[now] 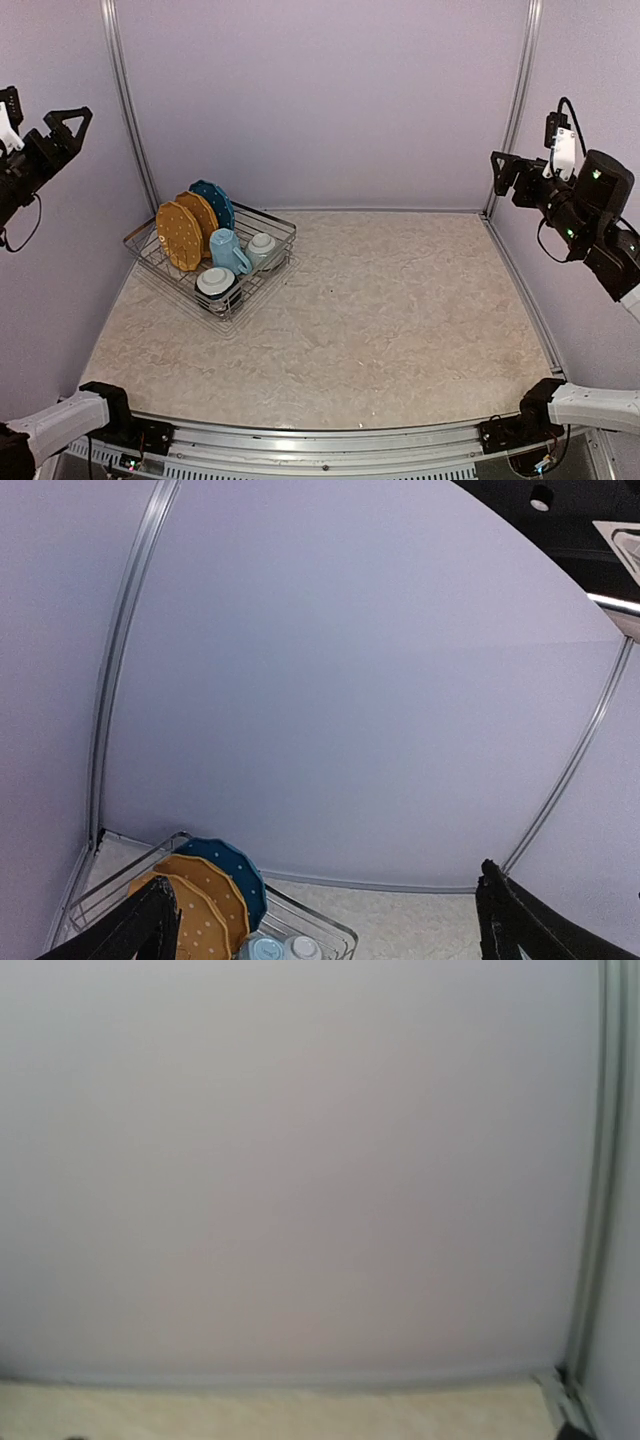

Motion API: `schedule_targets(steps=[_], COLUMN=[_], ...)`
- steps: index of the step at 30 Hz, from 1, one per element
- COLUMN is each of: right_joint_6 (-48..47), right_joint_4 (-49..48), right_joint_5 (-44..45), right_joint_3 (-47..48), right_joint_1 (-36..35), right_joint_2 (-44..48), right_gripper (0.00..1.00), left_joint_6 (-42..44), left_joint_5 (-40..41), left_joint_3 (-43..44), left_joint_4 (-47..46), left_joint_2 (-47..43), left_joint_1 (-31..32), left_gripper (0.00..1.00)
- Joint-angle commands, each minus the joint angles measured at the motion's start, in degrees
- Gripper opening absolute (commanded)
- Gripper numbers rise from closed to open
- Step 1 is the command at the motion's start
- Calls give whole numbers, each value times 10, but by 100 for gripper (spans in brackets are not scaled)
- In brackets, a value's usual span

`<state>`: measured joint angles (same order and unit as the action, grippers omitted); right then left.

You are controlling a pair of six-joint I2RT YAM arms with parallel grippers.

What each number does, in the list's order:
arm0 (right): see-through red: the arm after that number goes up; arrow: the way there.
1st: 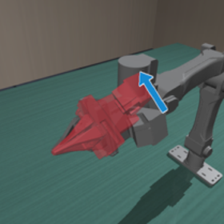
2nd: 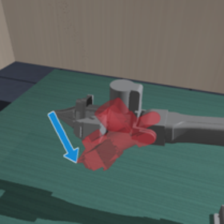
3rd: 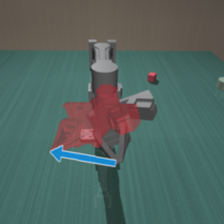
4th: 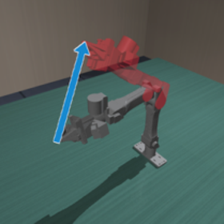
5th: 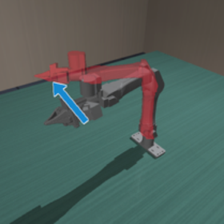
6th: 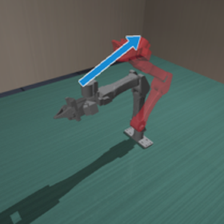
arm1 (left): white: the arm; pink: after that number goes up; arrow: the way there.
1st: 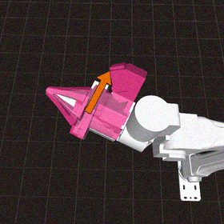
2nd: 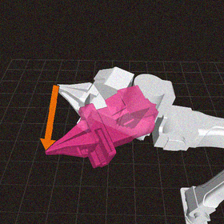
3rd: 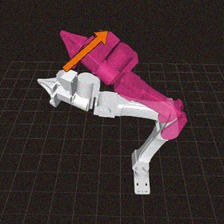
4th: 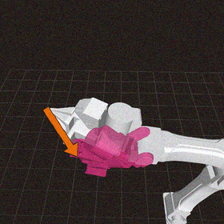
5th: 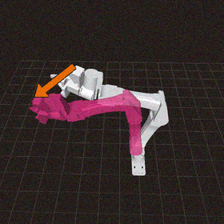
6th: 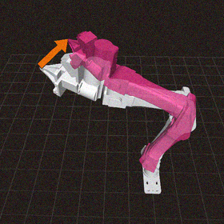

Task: Unload the mixed dishes from the dish rack
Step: Grab the plate from the dish rack.

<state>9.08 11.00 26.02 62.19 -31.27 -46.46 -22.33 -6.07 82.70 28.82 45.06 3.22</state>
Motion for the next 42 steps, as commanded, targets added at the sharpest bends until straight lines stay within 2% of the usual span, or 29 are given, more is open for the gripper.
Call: schedule_targets(steps=[1,5,10,18,25,28,34,39,42], right_joint_6=[25,37,49,76,147,162,153,136,130], right_joint_4=[64,98,141,185,240,243,219,199,192], right_joint_5=[-25,-42,-69,-105,-48,-54,-74,-125,-146], right_joint_3=[18,23,29,23,30,23,-12,-37,-44], right_joint_1=[49,86,118,140,146,147,148,150,149], right_joint_2=[-32,-64,-107,-172,-240,-260,-246,-220,-205], right_gripper=[100,100,100,100,100,100,100,100,100], left_joint_6=[-47,-73,-93,-110,-127,-141,-159,-172,-173], left_joint_5=[-48,-70,-71,-38,32,70,147,191,202], left_joint_3=[-18,-29,-31,2,55,76,114,165,199], left_joint_4=[50,81,125,219,284,302,314,320,321], left_joint_2=[25,52,97,207,322,370,452,529,581], left_joint_1=[-53,-84,-80,-49,9,38,80,91,93], left_gripper=[99,99,99,99,99,99,99,99,94])
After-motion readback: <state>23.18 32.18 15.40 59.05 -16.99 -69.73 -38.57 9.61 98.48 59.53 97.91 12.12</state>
